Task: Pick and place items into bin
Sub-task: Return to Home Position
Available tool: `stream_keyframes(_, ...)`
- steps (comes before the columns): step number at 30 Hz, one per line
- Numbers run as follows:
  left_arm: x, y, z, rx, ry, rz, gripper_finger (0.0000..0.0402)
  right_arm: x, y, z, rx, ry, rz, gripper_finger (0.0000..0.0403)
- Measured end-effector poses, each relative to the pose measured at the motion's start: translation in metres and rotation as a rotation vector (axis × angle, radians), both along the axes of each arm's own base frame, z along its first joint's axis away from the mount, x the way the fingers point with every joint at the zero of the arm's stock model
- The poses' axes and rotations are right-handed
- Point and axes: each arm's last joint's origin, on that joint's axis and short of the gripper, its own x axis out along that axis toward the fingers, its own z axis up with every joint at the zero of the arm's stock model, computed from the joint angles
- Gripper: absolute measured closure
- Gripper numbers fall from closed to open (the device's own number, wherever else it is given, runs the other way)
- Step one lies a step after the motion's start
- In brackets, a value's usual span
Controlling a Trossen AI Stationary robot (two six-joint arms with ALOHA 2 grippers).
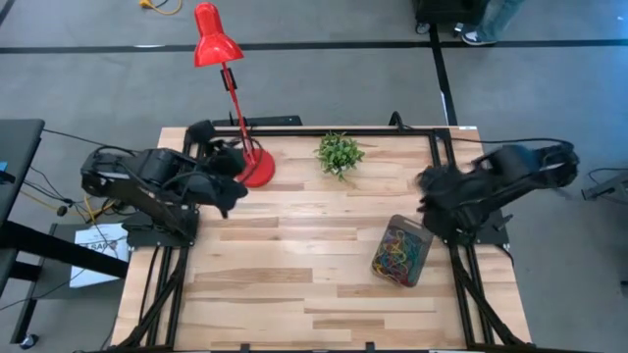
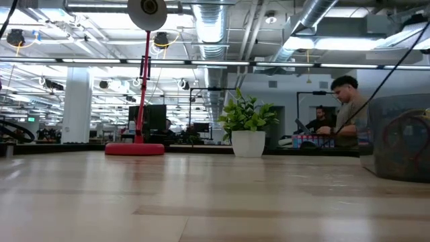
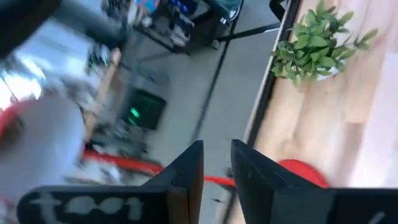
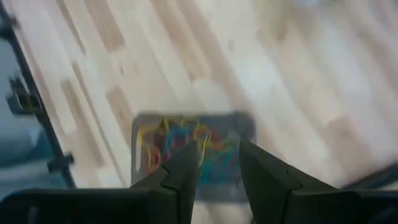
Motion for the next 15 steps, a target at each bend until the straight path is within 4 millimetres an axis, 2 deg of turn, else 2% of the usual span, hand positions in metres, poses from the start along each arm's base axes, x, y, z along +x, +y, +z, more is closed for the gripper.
stream_keyframes(3,-0.017,0.003,0.0,-0.134,-0.067,0.053,0.0329,-0.019,-0.012,0.012,-0.058,-0.137,-0.002,0.0292)
stream_keyframes(9,-0.059,0.008,0.012,-0.5,-0.167,-0.011,0.0329,-0.056,-0.027,0.031,-0.1,-0.363,0.022,0.0292)
stream_keyframes(15,-0.129,0.022,0.031,-0.633,-0.406,-0.045,0.0329,-0.088,-0.037,0.039,-0.086,-0.622,0.091,0.0292)
